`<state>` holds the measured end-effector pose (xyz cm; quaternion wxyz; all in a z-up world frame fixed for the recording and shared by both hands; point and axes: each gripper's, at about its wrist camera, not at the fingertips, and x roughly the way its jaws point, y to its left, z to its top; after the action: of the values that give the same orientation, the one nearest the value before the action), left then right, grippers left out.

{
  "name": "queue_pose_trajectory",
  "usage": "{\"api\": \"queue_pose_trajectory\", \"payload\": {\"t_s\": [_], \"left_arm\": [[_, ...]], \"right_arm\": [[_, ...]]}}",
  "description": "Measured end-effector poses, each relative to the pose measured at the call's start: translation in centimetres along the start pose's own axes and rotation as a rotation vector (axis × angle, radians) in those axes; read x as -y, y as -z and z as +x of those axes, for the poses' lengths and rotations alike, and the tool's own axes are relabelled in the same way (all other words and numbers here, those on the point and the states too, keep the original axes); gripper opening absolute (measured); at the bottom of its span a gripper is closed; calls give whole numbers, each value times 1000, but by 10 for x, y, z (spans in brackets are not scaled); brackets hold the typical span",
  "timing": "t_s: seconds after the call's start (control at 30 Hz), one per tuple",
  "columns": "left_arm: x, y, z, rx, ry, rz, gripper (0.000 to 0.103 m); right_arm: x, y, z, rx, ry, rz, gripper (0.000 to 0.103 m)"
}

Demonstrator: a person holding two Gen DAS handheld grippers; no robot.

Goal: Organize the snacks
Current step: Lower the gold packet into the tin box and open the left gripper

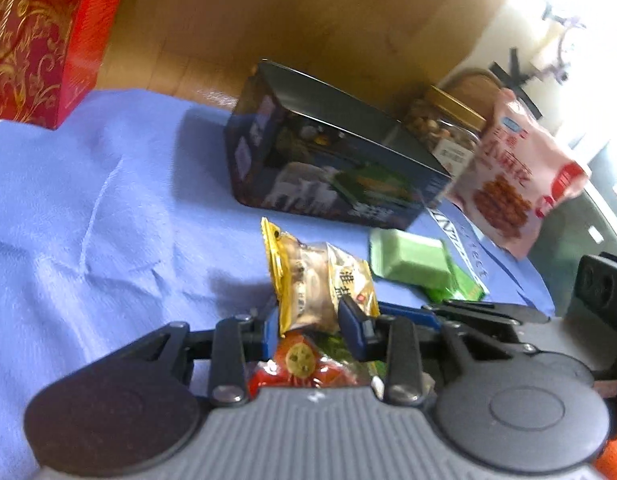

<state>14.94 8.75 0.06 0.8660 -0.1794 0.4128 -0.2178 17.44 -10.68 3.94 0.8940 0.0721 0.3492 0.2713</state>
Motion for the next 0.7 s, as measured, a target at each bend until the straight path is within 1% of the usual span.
{"api": "queue_pose_trajectory", "payload": {"t_s": [0.1,0.23,0.33,0.4,0.47,0.57,0.63,0.67,0.7], "left_arm": [[5,-4,-7,6,32,-1,29],[20,-22,-19,68,63,40,29],[32,-44,-19,107,64,73,29],[39,-63,-12,125,64,82,29],[42,-80,-2,135,55,80,30],[43,-101,19,150,26,74,35],[41,-110,34,144,-14,59,39],[39,-112,41,137,-48,55,46],[38,-113,46,127,-82,49,50]], "right_arm": [[0,5,-15,46,6,-1,17],[0,-1,-24,135,35,-31,16],[3,-16,-28,209,47,-33,16],[6,-31,-32,256,74,-56,16],[12,-47,-27,280,106,-65,16],[23,-70,-14,297,158,-77,16],[25,-78,-4,298,214,-123,21],[24,-81,1,289,241,-155,23],[23,-81,5,289,264,-177,36]]}}
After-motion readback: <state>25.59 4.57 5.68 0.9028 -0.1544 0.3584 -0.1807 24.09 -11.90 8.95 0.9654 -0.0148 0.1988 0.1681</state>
